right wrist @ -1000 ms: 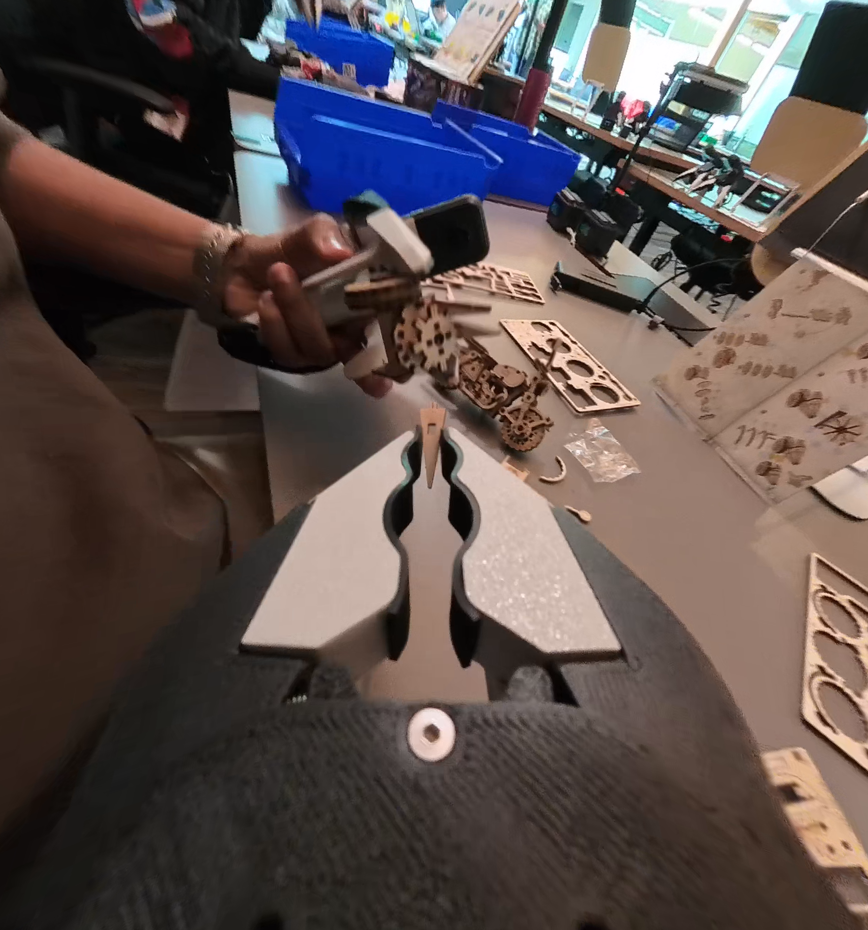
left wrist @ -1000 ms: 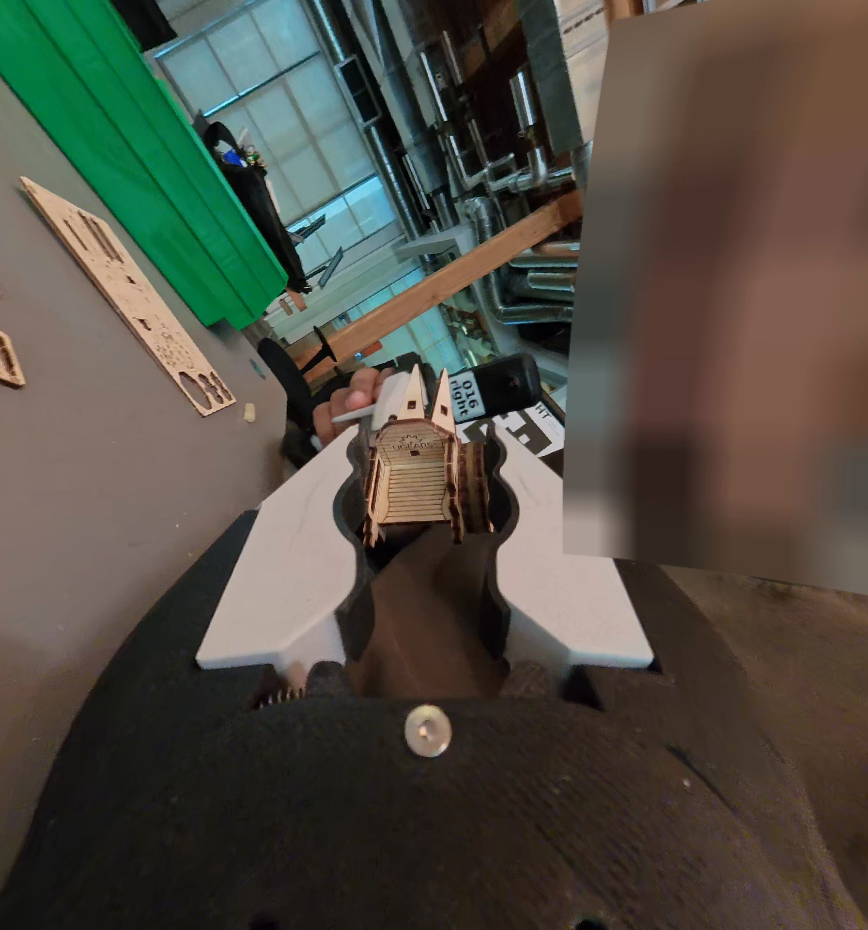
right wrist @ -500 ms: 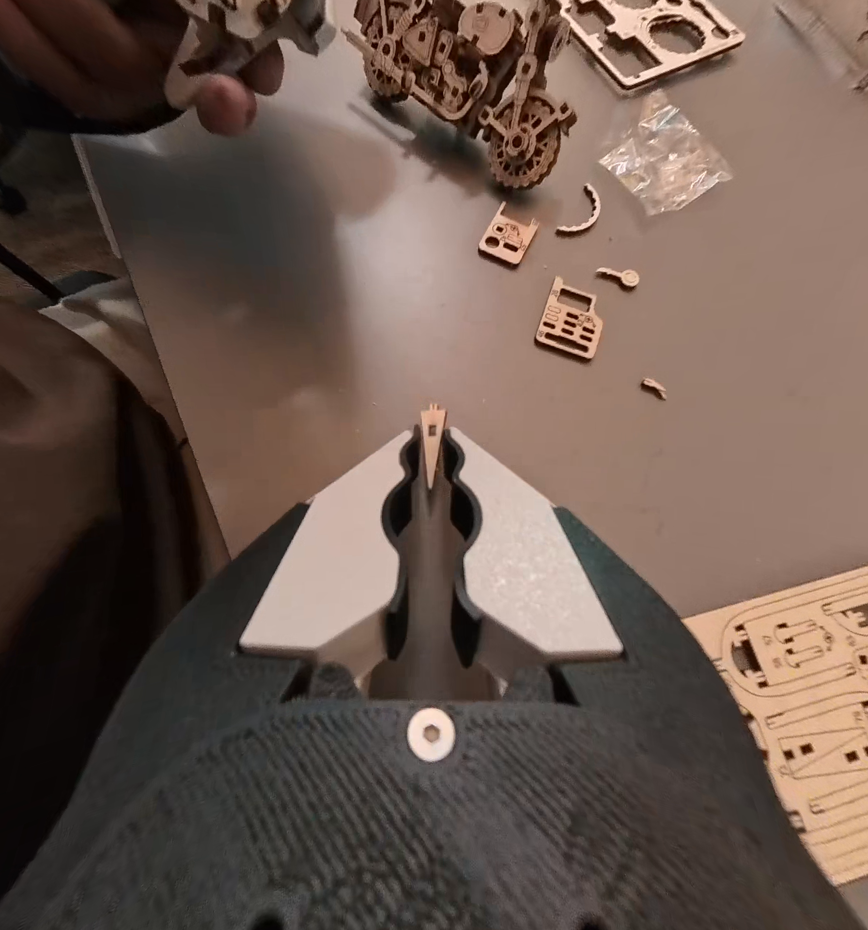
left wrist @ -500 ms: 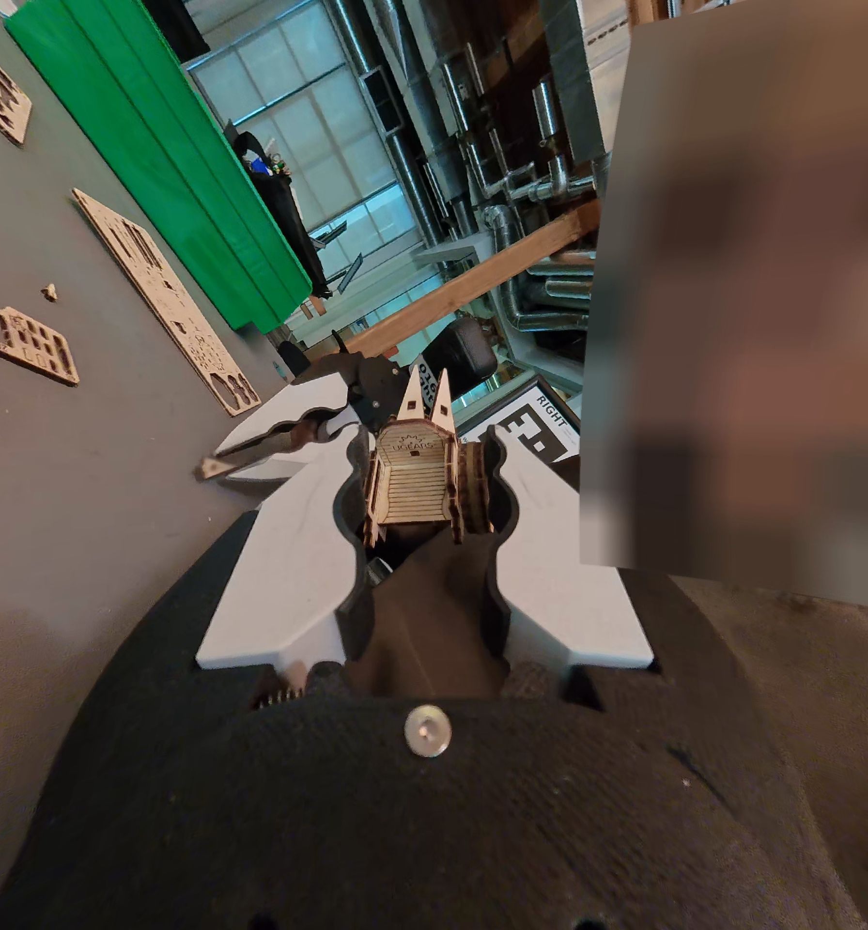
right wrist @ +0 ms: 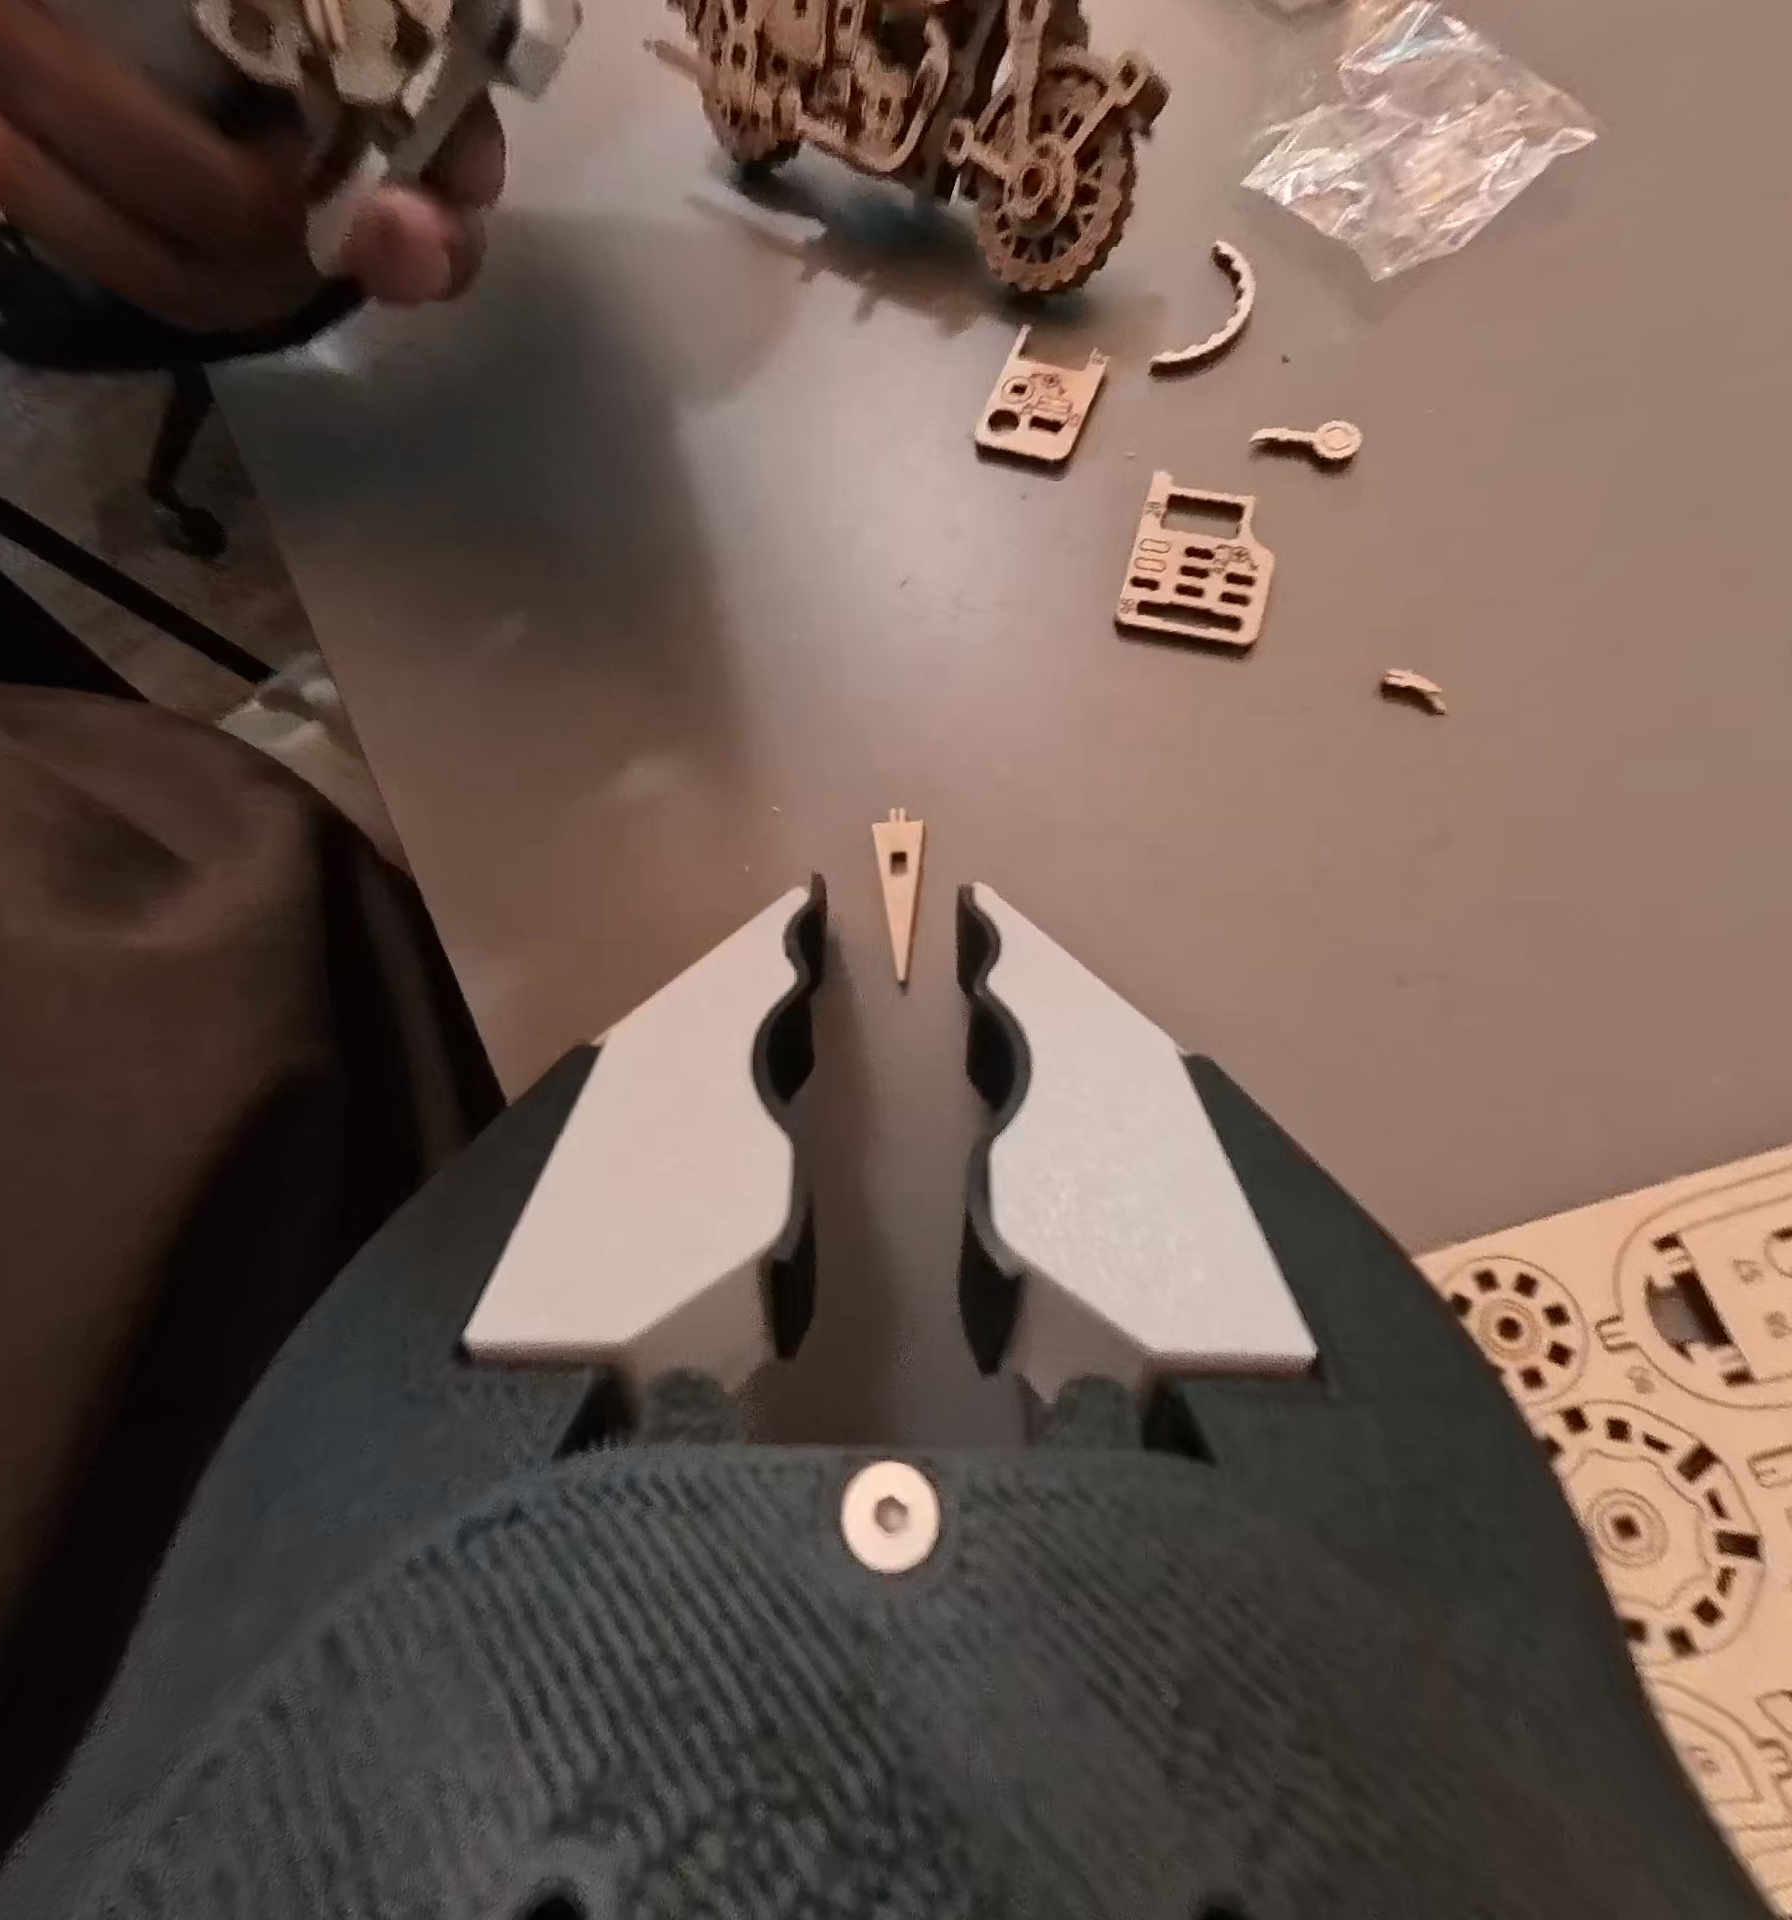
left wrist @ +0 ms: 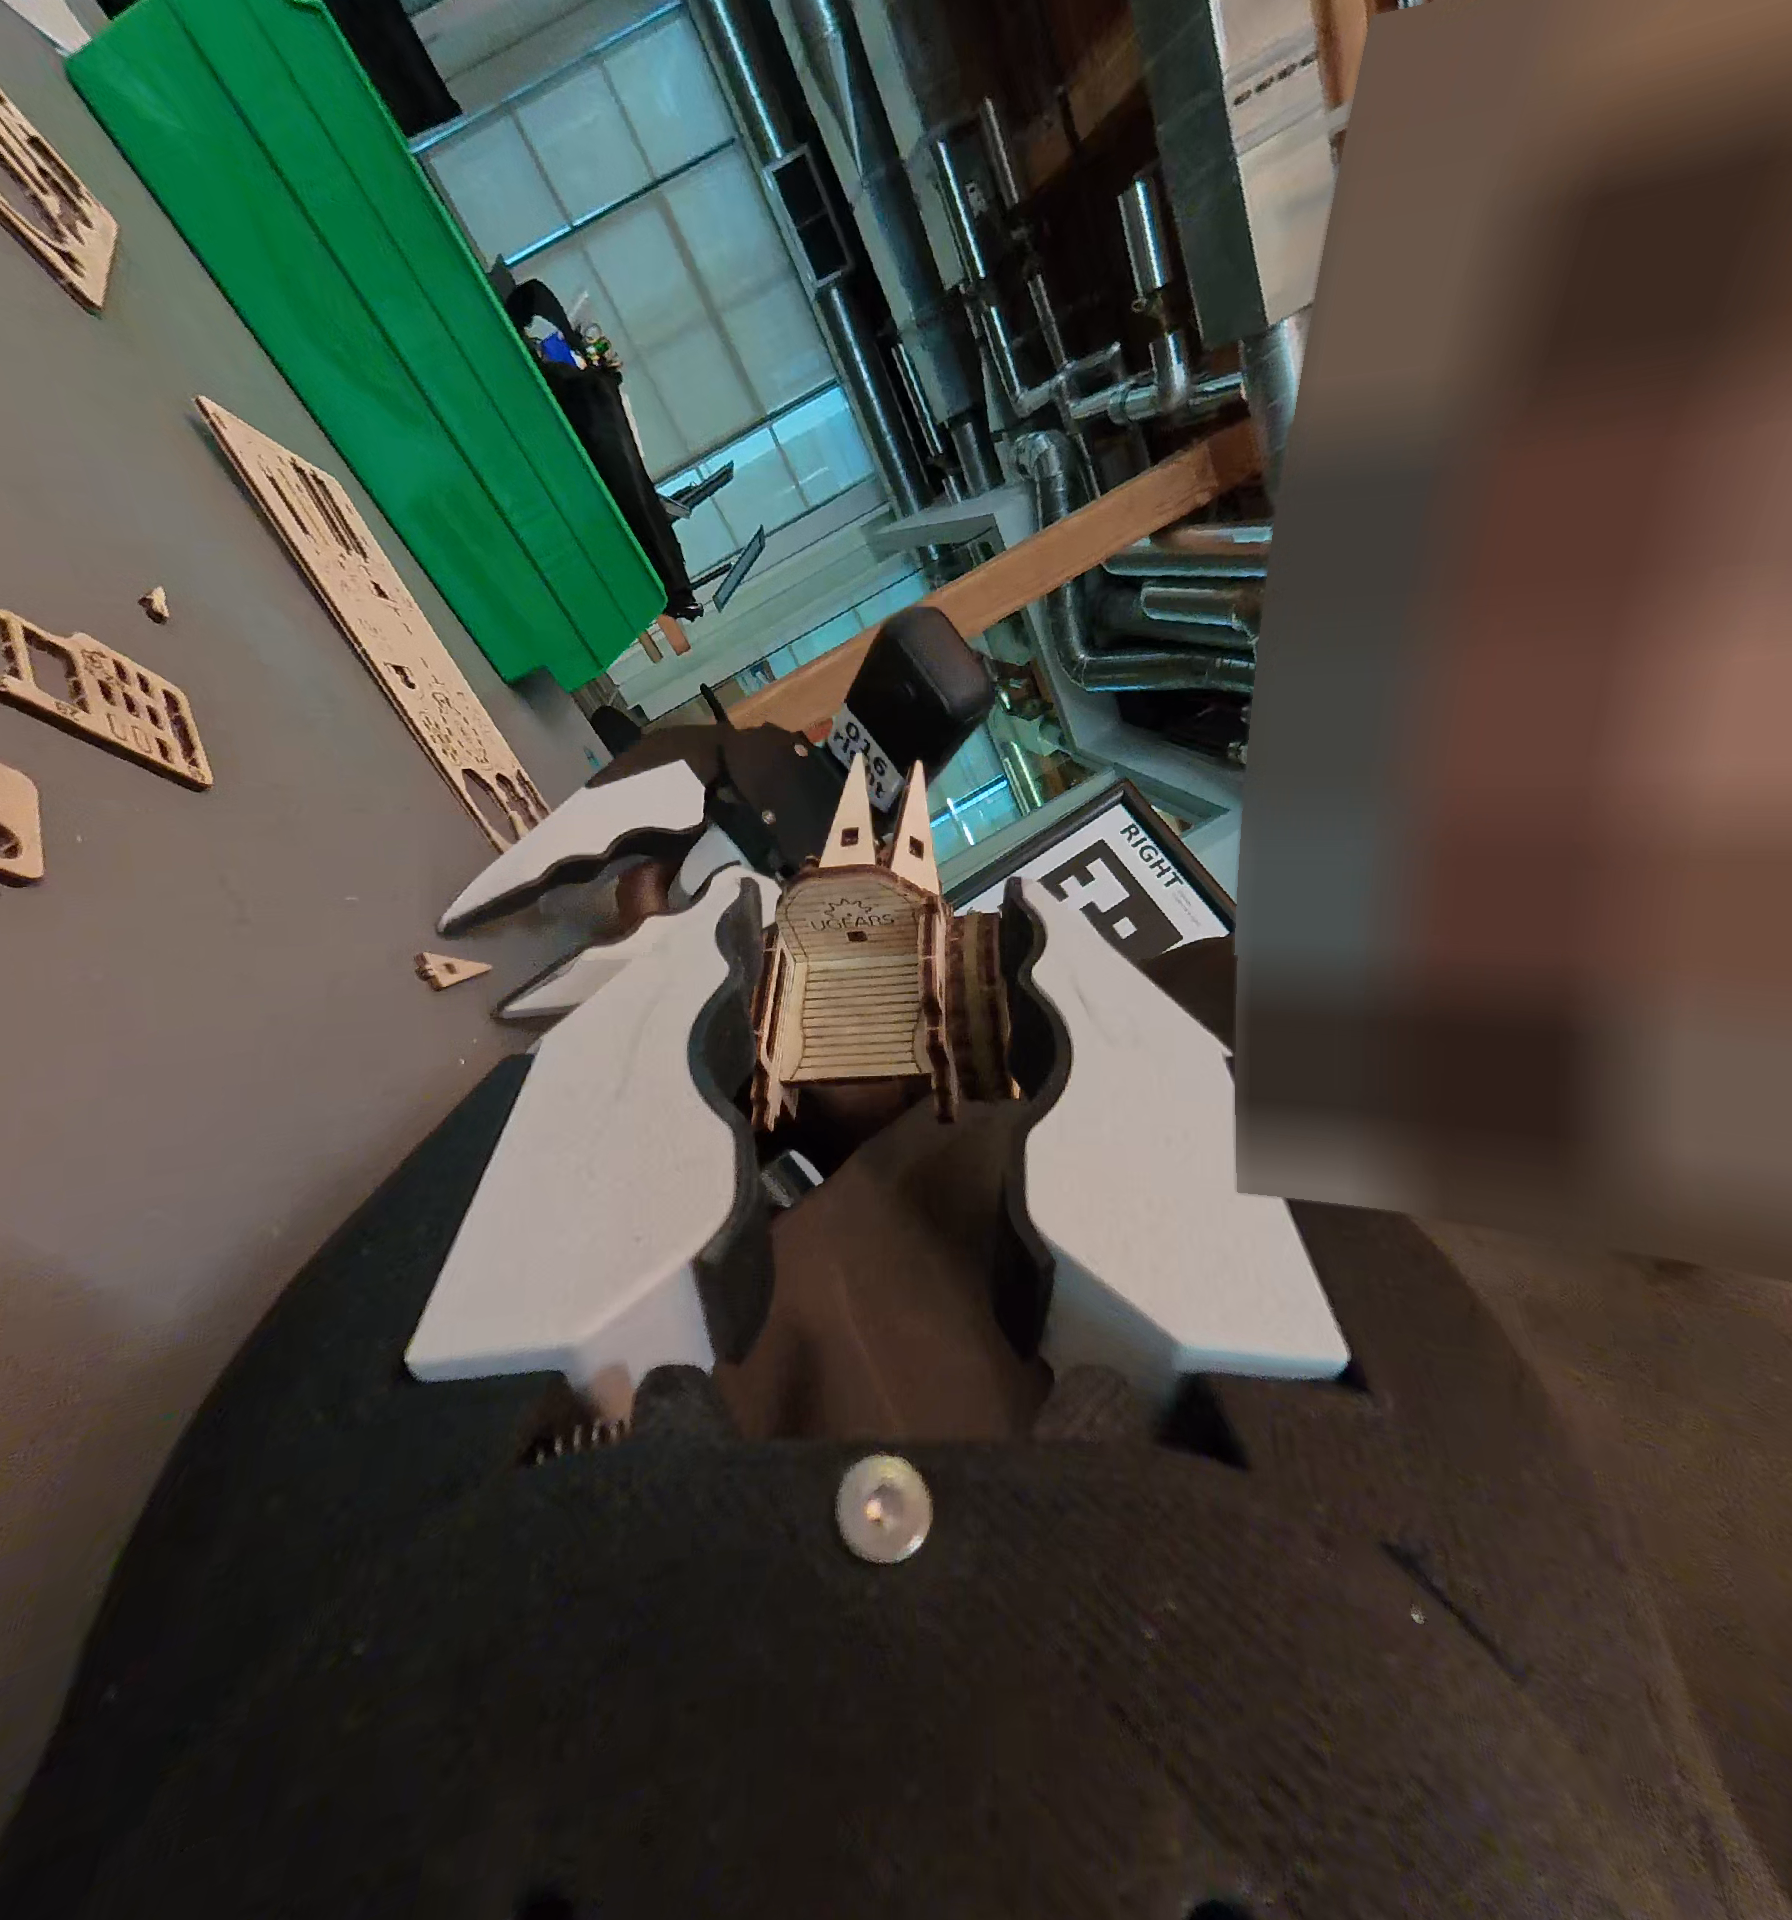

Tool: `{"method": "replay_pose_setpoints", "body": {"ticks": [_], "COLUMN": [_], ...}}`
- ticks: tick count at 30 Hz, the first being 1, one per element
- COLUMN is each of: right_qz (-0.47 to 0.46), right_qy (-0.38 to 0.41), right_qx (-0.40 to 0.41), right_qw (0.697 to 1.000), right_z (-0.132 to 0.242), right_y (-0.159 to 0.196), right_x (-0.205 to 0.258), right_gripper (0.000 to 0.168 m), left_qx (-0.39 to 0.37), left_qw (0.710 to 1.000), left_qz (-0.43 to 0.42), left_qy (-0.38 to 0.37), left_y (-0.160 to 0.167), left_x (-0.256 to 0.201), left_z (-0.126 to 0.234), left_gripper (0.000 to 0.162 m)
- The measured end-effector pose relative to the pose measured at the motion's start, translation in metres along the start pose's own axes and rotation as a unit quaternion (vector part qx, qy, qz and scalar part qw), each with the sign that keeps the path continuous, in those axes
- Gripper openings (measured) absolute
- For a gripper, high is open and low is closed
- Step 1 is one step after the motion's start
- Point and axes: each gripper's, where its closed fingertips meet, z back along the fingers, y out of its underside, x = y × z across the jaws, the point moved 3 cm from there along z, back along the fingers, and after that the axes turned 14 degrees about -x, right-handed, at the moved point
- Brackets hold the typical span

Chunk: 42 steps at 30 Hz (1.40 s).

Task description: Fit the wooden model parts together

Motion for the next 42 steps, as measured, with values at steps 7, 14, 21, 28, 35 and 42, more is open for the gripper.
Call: {"method": "replay_pose_setpoints", "body": {"ticks": [7, 14, 21, 28, 35, 42], "right_qz": [0.031, -0.042, -0.047, -0.053, -0.181, -0.305], "right_qy": [0.016, -0.004, -0.013, -0.119, -0.319, -0.401], "right_qx": [0.001, -0.095, -0.117, -0.138, -0.129, -0.12], "right_qw": [0.999, 0.995, 0.992, 0.982, 0.921, 0.855], "right_z": [-0.006, 0.011, 0.015, 0.019, 0.026, 0.033], "right_y": [-0.001, -0.024, -0.031, -0.04, -0.042, -0.045], "right_x": [-0.001, -0.008, -0.006, 0.026, 0.07, 0.077], "right_gripper": [0.005, 0.005, 0.005, 0.004, 0.005, 0.004], "left_qx": [0.061, 0.174, 0.211, 0.164, 0.218, 0.247], "left_qw": [0.986, 0.9, 0.88, 0.867, 0.823, 0.789], "left_qz": [-0.097, -0.3, -0.331, -0.425, -0.518, -0.561], "left_qy": [-0.118, -0.263, -0.266, -0.201, -0.077, -0.041], "left_y": [0.015, 0.033, 0.045, 0.033, 0.07, 0.09], "left_x": [0.029, 0.056, 0.059, 0.027, -0.005, -0.012], "left_z": [0.001, 0.002, -0.002, -0.012, -0.018, -0.02], "left_gripper": [0.044, 0.04, 0.053, 0.057, 0.036, 0.014]}}
